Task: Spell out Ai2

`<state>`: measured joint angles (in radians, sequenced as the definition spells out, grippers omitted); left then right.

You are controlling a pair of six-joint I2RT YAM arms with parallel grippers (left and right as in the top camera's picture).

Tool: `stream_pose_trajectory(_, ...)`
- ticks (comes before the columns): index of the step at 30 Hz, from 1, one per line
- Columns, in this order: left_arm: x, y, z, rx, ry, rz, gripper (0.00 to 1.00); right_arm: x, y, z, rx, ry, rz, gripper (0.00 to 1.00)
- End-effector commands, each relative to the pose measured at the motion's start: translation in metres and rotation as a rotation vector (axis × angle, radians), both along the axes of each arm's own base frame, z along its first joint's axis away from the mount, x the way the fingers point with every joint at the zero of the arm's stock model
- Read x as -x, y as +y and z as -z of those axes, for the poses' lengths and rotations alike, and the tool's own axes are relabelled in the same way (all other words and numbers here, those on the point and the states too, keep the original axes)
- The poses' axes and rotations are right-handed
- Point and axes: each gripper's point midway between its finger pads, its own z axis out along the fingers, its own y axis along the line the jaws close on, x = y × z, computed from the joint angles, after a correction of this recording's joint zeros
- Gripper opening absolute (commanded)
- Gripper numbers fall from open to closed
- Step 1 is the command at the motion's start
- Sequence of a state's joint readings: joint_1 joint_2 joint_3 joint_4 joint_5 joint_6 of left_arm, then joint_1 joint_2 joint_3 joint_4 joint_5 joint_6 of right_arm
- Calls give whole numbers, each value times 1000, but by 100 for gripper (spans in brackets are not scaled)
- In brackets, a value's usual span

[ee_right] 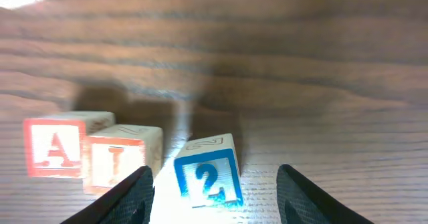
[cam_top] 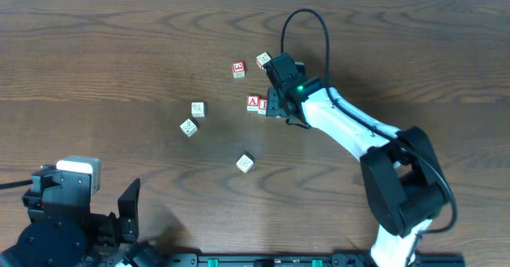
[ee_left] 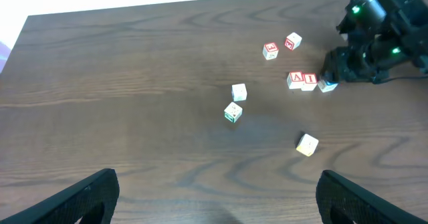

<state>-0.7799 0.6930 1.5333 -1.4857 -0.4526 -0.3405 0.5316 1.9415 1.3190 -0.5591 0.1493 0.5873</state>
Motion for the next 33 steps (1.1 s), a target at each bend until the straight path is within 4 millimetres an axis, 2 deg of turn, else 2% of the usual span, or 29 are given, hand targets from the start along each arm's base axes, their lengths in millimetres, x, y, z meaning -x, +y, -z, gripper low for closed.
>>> stream_pose_trajectory(1, -2, 2, 0, -12, -1, -19, 95, -8, 0, -33, -8, -86, 0, 58)
stream_pose_trajectory(2, -2, 2, 0, -12, -1, -19, 95, -9, -2, -38, -3, -101, 6, 52)
stream_pose_trajectory(5, -2, 2, 0, -12, -1, -20, 95, -12, -19, -50, 70, -147, 46, 51)
stream_pose_trajectory(7, -2, 2, 0, -12, -1, -20, 95, -9, -28, -48, 108, -139, 75, 51)
stream_pose_trajectory(9, -2, 2, 0, -12, -1, -20, 95, -3, -33, -42, 121, -107, 102, 49)
stream_pose_trajectory(12, -2, 3, 0, -5, -2, -29, 95, 5, -38, -27, 141, -64, 121, 34)
stream_pose_trajectory(15, -3, 3, 1, -5, 2, -31, 95, 9, -41, -4, 162, -32, 128, 28)
stream_pose_trajectory(18, -3, 2, 5, -13, 12, -33, 95, 9, -41, 7, 170, -19, 127, 27)
stream_pose_trajectory(28, -6, 1, 15, -33, 34, -45, 95, 16, -46, 17, 171, -2, 153, 26)
stream_pose_trajectory(33, -6, 1, 15, -32, 34, -45, 95, 15, -42, 18, 150, -2, 147, 27)
